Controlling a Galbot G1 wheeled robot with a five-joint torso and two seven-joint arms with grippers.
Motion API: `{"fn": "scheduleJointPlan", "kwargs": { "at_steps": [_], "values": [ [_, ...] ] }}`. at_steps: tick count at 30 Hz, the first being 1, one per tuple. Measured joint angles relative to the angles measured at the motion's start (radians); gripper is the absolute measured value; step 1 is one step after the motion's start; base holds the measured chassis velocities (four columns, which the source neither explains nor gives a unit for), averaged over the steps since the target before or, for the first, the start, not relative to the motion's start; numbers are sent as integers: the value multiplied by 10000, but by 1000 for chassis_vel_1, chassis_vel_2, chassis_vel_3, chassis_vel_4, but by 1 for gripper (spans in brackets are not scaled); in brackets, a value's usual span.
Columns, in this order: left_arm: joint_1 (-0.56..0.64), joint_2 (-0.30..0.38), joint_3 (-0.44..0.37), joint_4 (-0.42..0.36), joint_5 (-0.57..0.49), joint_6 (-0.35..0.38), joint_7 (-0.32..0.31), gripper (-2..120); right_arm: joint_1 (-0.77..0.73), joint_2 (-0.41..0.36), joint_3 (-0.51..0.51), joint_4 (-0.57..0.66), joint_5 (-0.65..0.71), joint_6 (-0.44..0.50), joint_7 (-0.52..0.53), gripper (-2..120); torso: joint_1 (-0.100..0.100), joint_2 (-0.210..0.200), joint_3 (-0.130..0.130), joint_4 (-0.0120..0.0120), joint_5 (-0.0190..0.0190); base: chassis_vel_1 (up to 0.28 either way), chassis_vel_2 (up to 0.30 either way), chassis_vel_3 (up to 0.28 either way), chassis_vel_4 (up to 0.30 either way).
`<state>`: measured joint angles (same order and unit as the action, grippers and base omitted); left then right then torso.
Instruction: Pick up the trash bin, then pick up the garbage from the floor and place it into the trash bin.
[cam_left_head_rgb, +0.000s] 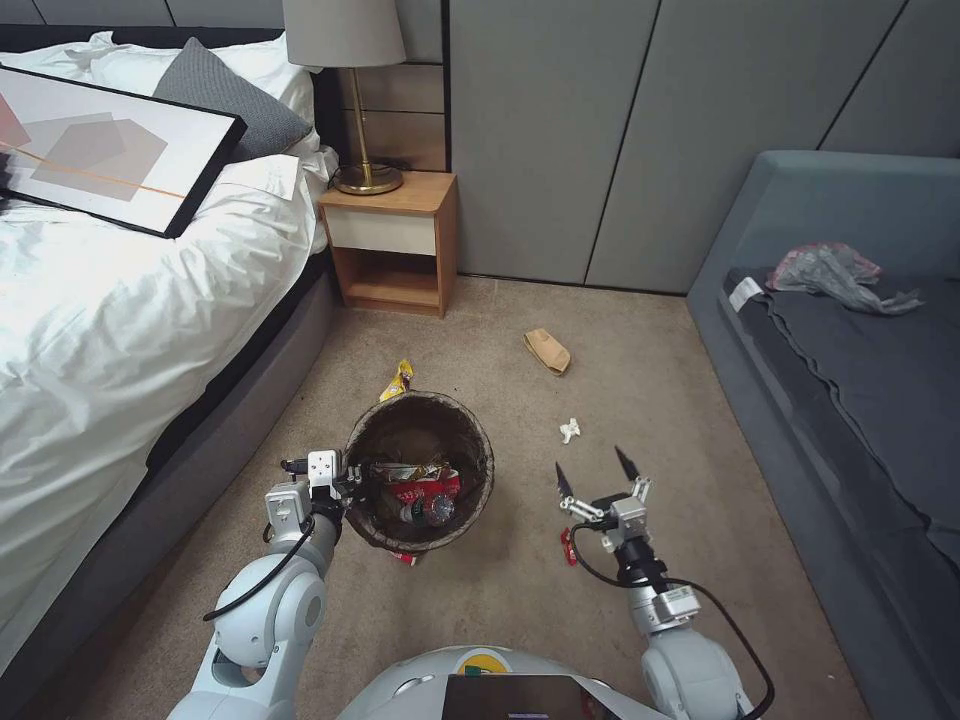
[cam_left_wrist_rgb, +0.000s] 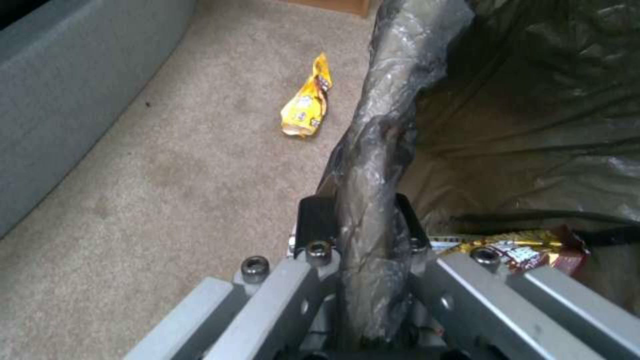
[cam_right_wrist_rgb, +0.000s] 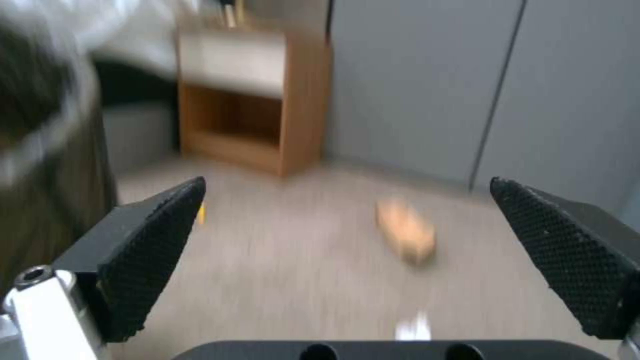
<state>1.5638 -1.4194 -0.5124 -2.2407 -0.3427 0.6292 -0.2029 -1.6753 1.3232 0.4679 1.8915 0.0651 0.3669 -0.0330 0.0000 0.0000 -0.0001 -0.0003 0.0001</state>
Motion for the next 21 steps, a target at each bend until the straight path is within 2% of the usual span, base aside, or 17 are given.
{"fn": "scheduleJointPlan", "kwargs": {
  "at_steps": [1,2,3,4,5,9,10,11,13,21],
  "values": [
    [0,0,0,0,0,0,0,0,0,0,0,0,0,0,0,100,0,0,0,0,0,0,0,0,0],
    [0,8,8,1,1,1,0,0,-122,-293,-303,281,529,-1309,387,100,0,0,0,-1,0,0,0,0,0],
    [0,11,14,0,2,2,0,0,-121,-438,-417,414,790,-2051,560,100,0,0,0,0,-2,0,0,0,0],
    [0,13,22,1,5,3,0,0,-75,-539,-500,481,1005,-2605,678,100,0,0,0,0,-2,0,0,0,0],
    [0,13,22,1,5,3,0,0,-75,-539,-500,481,1005,-2605,678,100,0,0,0,0,-2,0,0,0,0],
    [19,15,52,-7,24,5,0,0,268,-967,-843,886,2378,-5761,1581,100,0,0,0,6,-1,0,0,0,0],
    [19,15,52,-7,24,5,0,0,268,-967,-843,886,2378,-5761,1581,100,0,0,0,6,-1,0,0,0,0],
    [29,24,52,-18,26,7,0,0,326,-1053,-932,988,3057,-6652,1933,100,0,0,0,5,0,0,0,0,0],
    [38,40,46,-25,27,7,0,0,401,-1137,-1017,968,3675,-7449,2296,100,0,0,0,1,-1,0,0,0,0],
    [35,35,83,-35,31,7,1,0,932,-1372,-1207,297,4336,-8125,2575,100,0,0,1,3,1,0,0,0,0]
  ]
}}
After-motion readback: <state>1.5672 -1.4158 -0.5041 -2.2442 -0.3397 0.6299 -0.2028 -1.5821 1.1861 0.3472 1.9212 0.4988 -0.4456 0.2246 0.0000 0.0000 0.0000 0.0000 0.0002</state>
